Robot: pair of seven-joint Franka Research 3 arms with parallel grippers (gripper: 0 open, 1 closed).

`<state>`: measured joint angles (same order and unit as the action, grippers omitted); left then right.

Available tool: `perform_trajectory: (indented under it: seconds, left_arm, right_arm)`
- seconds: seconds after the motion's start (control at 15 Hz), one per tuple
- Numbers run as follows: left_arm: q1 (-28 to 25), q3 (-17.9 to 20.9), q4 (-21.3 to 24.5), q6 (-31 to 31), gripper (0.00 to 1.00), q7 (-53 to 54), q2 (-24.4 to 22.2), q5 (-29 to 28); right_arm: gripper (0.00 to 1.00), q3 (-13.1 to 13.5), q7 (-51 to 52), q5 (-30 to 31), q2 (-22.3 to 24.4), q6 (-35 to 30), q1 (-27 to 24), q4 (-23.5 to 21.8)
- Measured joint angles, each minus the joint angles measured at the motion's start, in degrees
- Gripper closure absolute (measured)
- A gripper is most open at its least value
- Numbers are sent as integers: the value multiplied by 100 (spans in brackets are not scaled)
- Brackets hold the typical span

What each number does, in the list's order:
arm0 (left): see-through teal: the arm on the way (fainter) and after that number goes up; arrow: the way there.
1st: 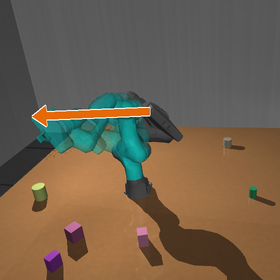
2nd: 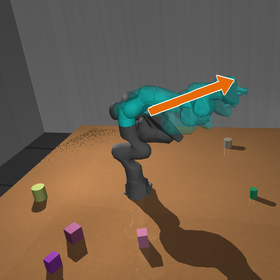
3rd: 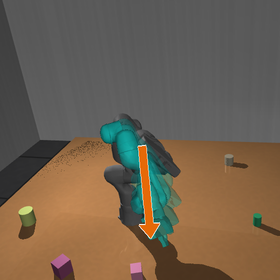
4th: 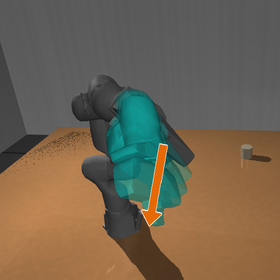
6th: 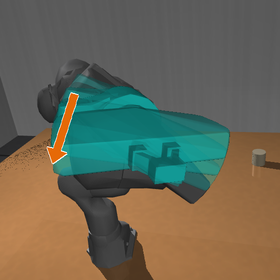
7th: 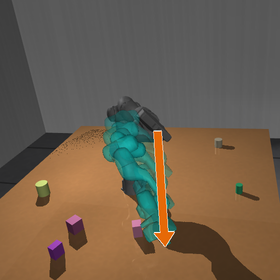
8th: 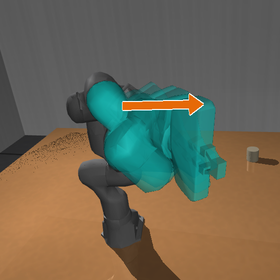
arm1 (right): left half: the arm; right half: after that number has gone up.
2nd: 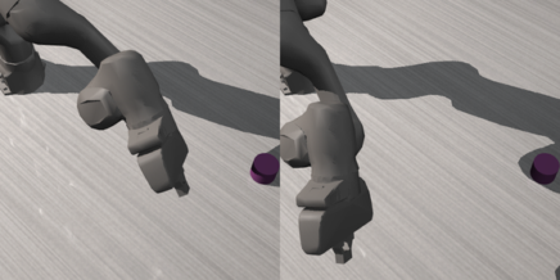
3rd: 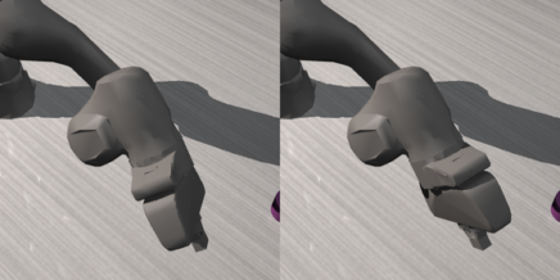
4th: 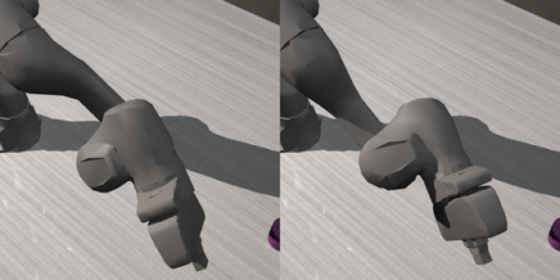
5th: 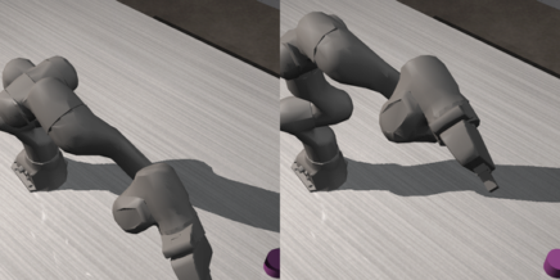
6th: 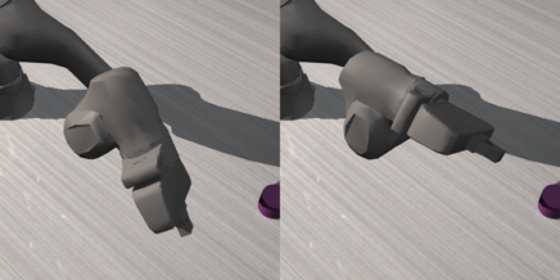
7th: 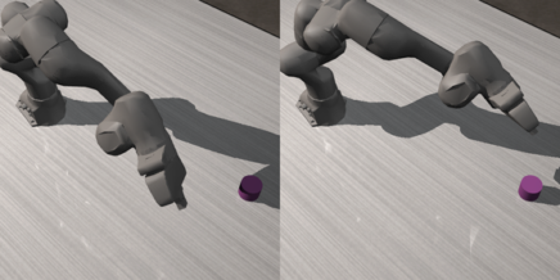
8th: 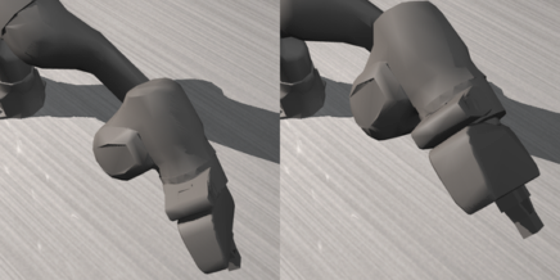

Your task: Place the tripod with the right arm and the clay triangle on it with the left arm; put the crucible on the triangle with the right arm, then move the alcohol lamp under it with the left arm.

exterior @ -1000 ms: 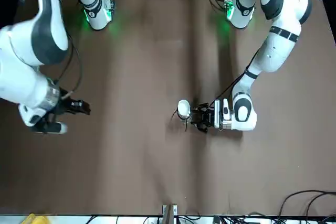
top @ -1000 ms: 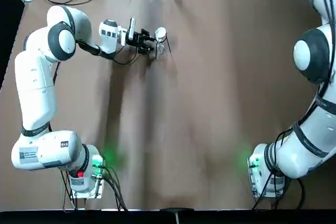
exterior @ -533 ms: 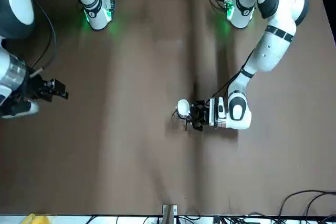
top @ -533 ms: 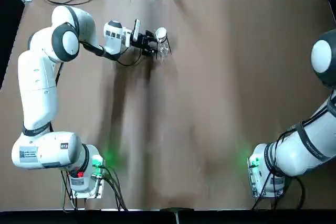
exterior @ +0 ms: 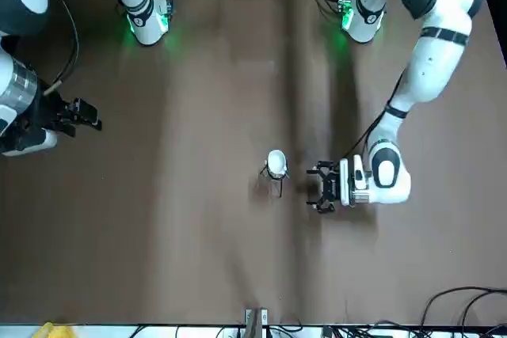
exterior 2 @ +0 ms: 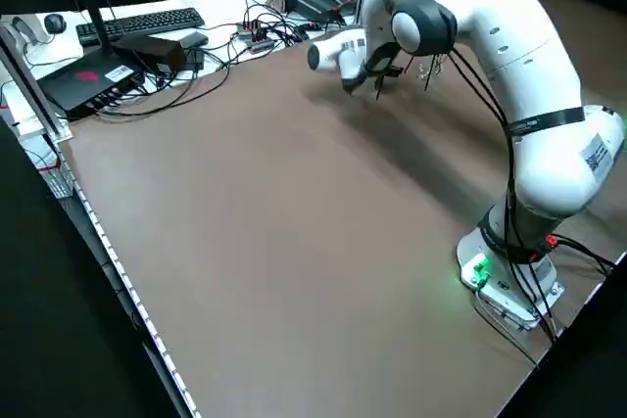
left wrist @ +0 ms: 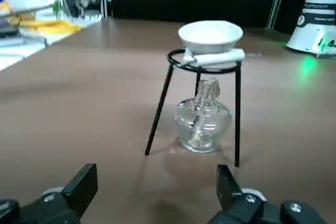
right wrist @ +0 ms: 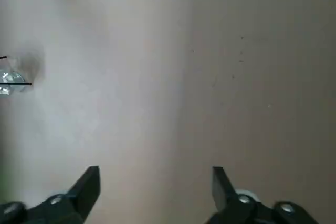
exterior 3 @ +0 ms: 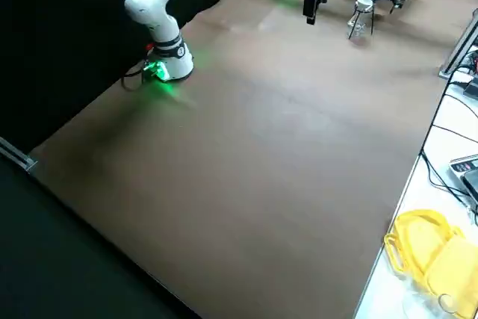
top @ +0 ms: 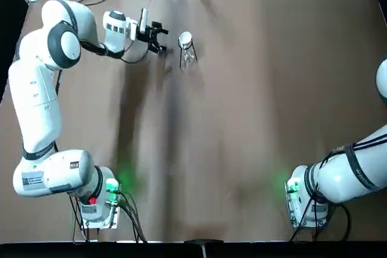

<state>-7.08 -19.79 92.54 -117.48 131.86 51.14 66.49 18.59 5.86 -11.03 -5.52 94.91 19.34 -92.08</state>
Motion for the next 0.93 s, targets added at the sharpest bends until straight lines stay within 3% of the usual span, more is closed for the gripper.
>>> perform_trajectory:
  seconds: [0.07,0.13,0.67,0.73,0.93]
  left_arm:
    - [-49,1,-29,0,0,-512,-137,-273]
    - [-103,1,-62,0,0,-1055,-282,-561]
    - [-284,-8,-278,3,0,-5200,-1508,-2768]
    - [-282,-17,-284,4,0,-6187,-1849,-3284]
    - [-266,-24,-283,115,0,-7491,-2345,-4001]
  right_arm:
    - [1,-4,0,35,37,0,0,-27]
    - [0,-9,0,58,52,0,1,-40]
    - [0,-83,-2,166,77,-7,31,-46]
    - [0,-88,-3,272,83,-23,45,-46]
    - [0,-89,-47,331,85,-32,62,-46]
